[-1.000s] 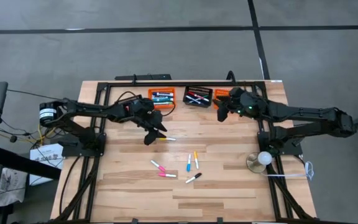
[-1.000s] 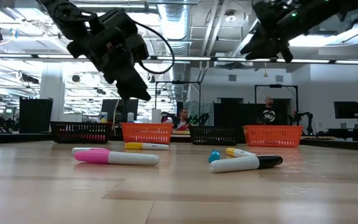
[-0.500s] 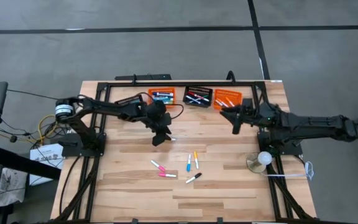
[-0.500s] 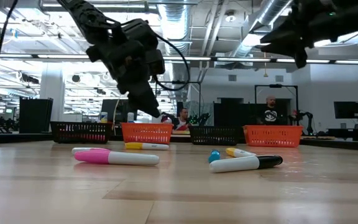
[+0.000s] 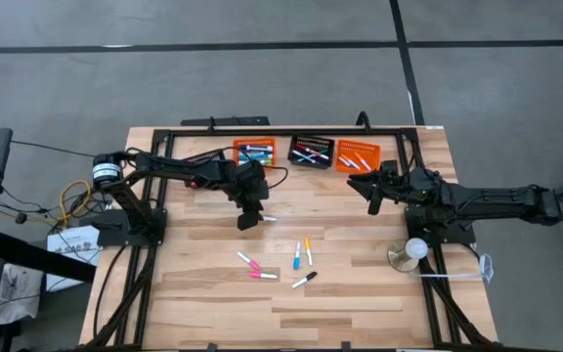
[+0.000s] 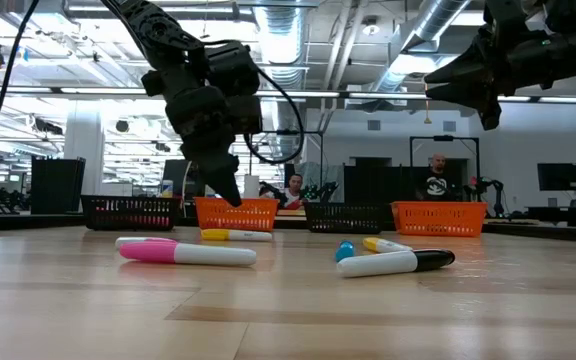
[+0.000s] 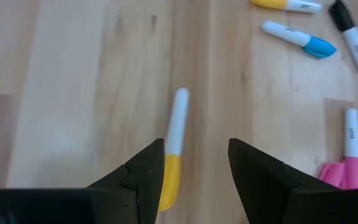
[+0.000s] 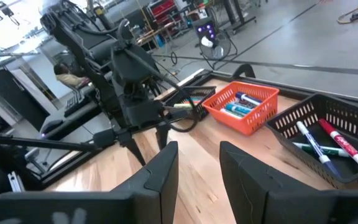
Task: Pick & Place Markers
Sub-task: Put the small yellow highlighter pen into the right orange bin
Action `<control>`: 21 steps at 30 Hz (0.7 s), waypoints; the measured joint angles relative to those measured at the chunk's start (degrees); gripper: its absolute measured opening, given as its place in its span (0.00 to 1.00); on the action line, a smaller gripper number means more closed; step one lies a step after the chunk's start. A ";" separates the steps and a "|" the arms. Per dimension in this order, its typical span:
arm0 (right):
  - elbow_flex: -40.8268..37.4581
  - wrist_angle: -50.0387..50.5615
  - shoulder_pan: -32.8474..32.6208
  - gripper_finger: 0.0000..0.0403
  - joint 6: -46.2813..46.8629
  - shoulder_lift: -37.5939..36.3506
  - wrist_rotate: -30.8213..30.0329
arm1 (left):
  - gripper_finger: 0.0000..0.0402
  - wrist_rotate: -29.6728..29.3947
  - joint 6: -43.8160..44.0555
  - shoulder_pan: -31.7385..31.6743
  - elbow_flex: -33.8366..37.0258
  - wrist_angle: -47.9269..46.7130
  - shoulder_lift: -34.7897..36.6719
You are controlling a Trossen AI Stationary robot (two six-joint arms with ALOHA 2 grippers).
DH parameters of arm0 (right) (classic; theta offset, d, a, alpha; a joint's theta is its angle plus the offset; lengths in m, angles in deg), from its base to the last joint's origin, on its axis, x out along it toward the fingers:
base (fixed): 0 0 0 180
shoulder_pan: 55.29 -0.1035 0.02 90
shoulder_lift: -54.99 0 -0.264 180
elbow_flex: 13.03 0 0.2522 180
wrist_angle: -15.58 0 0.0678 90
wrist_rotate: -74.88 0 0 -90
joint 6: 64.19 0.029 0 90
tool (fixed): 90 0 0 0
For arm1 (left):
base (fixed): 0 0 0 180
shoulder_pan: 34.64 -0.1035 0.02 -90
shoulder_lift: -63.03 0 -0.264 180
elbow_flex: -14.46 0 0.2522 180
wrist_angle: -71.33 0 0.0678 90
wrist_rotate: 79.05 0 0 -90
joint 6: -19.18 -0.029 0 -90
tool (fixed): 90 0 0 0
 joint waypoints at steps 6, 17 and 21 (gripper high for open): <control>0.00 0.04 0.00 0.27 0.00 0.02 -0.02 | 0.44 0.13 0.39 0.29 0.00 0.10 0.28; 0.00 0.15 0.00 0.27 -0.03 0.02 -0.04 | 0.44 0.20 0.68 0.49 0.00 1.64 0.28; 0.00 0.15 0.00 0.27 -0.03 0.02 -0.04 | 0.44 -0.04 -0.37 1.20 0.00 3.48 0.28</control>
